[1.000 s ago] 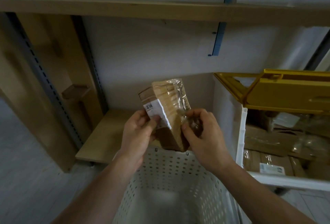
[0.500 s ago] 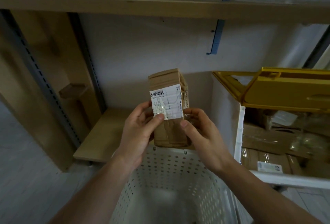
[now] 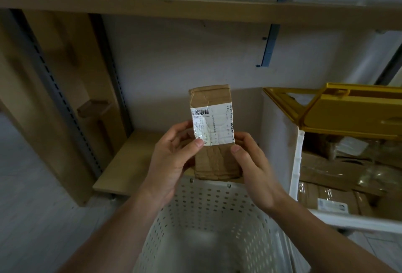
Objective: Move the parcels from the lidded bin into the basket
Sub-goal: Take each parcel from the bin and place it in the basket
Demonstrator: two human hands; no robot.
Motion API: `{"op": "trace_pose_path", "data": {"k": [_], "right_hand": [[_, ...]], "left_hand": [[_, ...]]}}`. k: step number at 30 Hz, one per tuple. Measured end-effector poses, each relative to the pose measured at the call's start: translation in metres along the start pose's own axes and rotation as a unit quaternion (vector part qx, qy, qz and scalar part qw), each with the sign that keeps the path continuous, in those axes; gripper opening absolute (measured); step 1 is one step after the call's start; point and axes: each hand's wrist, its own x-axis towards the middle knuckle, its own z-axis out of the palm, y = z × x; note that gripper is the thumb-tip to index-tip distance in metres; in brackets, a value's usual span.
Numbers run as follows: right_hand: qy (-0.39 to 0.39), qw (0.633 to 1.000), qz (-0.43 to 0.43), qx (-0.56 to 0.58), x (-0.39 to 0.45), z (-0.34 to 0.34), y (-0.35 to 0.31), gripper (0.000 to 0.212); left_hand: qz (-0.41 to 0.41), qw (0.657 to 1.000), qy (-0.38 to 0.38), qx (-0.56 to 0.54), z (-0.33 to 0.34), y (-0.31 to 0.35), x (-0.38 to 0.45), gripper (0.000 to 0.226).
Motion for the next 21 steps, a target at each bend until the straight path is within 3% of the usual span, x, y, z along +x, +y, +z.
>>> {"op": "trace_pose_path", "data": {"k": [4,12,18,21], "right_hand": [[-0.001,1.000,-0.001,0.016,0.001,0.001,0.001,0.036],[0.032,0.999,-0.011,0.012,0.003,-0.005,0.003,0.033],[0.048,0.998,-0.002,-0.048,0.000,-0.012,0.002,0.029],[0.051,0.997,-0.001,-0.064,-0.002,-0.013,-0.001,0.030]], "left_hand": [[0.004,1.000,-0.019,0.021,-0.002,-0.001,0.000,0.058],[-0.012,0.981,-0.138,0.134,0.003,-0.003,-0.009,0.081],[0.034,0.972,-0.074,0.219,-0.003,-0.009,-0.007,0.092],[0.048,0.965,-0.064,0.251,-0.004,-0.012,-0.005,0.086]]}}
